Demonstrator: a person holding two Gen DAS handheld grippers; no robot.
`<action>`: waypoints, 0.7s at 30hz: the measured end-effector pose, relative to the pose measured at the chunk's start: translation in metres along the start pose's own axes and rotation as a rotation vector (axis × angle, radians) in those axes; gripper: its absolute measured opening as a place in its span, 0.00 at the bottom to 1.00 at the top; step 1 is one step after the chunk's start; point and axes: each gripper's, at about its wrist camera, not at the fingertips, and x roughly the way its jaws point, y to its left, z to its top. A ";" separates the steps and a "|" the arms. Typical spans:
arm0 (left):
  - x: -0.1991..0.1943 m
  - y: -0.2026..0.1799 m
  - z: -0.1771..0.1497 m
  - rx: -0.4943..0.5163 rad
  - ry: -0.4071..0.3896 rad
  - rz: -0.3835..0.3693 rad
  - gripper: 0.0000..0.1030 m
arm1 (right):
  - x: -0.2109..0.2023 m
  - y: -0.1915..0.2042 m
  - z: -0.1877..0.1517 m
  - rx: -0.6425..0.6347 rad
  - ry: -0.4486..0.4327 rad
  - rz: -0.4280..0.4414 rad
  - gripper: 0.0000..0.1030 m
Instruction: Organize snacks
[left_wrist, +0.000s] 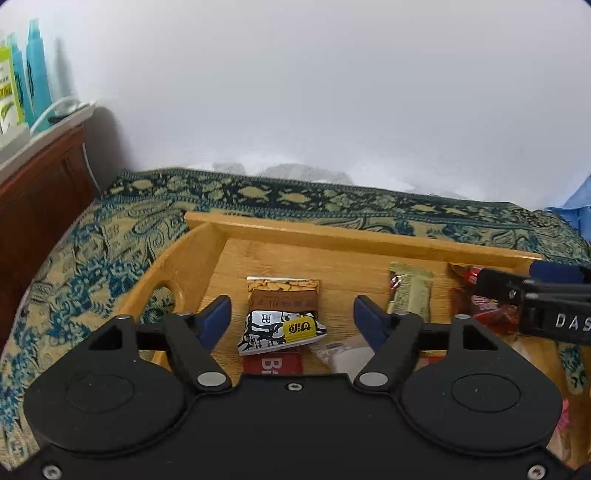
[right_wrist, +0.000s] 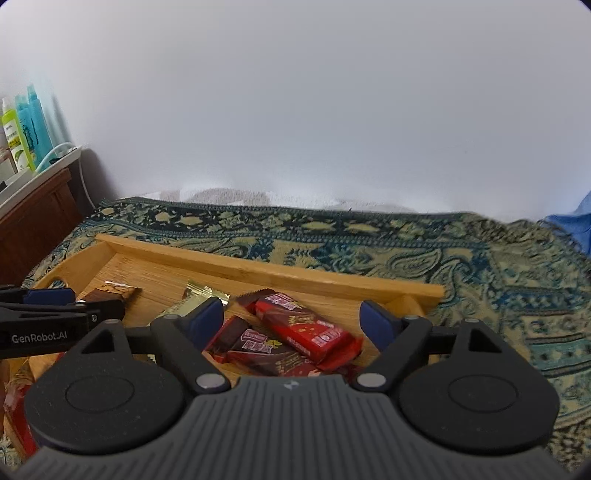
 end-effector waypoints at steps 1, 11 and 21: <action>-0.005 -0.001 0.001 0.004 -0.005 0.001 0.75 | -0.006 0.000 0.001 0.003 -0.009 -0.003 0.87; -0.068 -0.002 0.002 0.011 -0.055 -0.010 0.86 | -0.067 0.009 0.011 0.034 -0.084 -0.070 0.97; -0.150 0.008 -0.007 0.021 -0.113 -0.014 0.95 | -0.143 0.038 0.013 0.037 -0.166 -0.098 1.00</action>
